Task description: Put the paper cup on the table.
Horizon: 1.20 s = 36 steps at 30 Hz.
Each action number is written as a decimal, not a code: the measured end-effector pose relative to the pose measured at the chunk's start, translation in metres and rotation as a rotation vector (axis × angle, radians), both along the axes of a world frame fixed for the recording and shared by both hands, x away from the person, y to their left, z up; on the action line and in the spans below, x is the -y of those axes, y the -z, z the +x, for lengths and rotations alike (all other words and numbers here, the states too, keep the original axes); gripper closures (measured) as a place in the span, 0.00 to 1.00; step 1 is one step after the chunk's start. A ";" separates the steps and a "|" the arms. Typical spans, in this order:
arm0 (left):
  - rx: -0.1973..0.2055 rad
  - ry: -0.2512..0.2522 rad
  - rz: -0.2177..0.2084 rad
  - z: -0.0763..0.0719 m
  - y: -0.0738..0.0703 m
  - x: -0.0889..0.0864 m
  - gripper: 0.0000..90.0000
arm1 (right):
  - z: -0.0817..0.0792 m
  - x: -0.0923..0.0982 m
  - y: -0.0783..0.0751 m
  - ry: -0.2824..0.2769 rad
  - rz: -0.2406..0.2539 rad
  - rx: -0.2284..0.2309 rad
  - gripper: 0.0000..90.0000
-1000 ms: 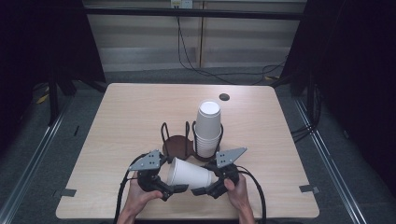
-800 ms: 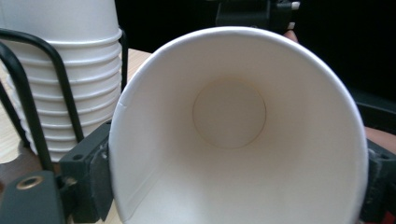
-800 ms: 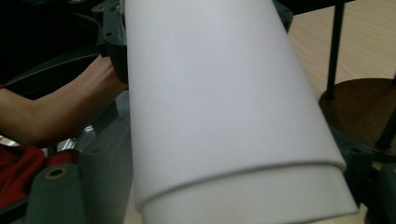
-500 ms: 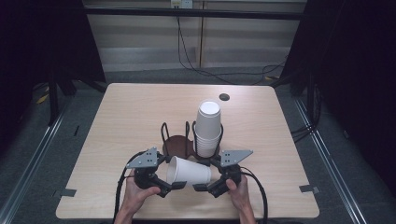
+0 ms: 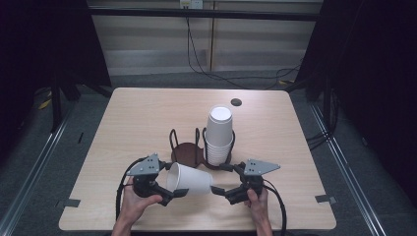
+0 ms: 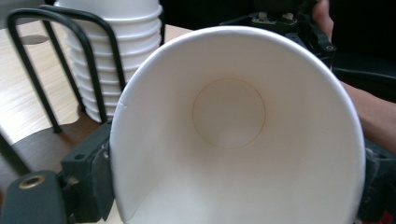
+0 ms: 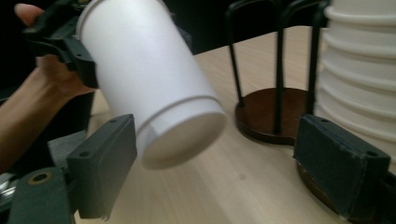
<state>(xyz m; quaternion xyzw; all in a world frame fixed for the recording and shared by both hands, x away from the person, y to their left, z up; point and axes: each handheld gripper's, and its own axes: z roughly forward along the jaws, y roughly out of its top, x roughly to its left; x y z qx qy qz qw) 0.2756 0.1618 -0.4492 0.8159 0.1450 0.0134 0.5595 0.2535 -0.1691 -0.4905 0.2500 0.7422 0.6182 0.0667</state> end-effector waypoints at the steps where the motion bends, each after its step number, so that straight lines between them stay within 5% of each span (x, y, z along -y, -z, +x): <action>1: -0.005 0.001 -0.011 0.001 0.000 -0.001 0.12 | -0.001 0.002 0.003 0.046 -0.015 0.009 0.15; 14: -0.035 -0.055 -0.010 0.006 -0.002 -0.021 0.12 | -0.010 0.006 0.010 0.275 -0.017 0.125 0.16; 19: -0.047 -0.066 0.033 0.008 -0.002 -0.027 0.12 | -0.012 0.008 0.016 0.335 -0.018 0.126 0.16; 24: -0.048 -0.070 0.071 0.014 -0.010 -0.032 0.12 | -0.014 0.007 0.016 0.359 -0.028 0.167 0.16; 31: -0.056 -0.070 0.076 0.020 -0.027 -0.040 0.12 | -0.021 0.014 0.019 0.367 0.056 0.225 0.15; 36: -0.044 -0.085 0.150 0.024 -0.038 -0.040 0.12 | -0.021 0.017 0.020 0.338 0.089 0.218 0.16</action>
